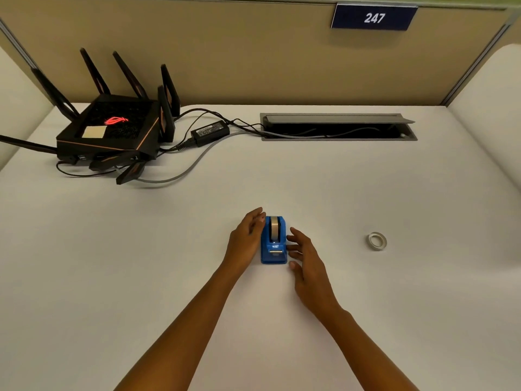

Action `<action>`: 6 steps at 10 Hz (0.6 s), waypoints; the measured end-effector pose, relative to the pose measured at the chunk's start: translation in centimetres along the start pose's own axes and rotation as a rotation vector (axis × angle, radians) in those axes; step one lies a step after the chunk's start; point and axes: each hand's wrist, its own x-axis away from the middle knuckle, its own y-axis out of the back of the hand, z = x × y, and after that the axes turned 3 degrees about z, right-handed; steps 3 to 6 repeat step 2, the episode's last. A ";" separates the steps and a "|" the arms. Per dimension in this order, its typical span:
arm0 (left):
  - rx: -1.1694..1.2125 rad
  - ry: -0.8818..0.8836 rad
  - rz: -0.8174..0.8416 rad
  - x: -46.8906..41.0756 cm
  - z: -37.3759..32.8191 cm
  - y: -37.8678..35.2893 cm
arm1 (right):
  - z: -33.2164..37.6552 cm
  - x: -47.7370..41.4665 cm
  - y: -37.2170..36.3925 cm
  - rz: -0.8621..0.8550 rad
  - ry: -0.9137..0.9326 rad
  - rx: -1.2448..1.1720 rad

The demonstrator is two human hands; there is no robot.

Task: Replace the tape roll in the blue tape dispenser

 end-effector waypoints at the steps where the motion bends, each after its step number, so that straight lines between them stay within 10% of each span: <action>1: 0.009 -0.017 -0.053 1.9 1.1 0.2 | 0.1 0.2 -0.1 -0.049 -0.007 -0.013; 6: 0.013 -0.050 -0.096 3.2 2.1 0.4 | -0.1 0.3 -0.5 -0.062 0.009 -0.023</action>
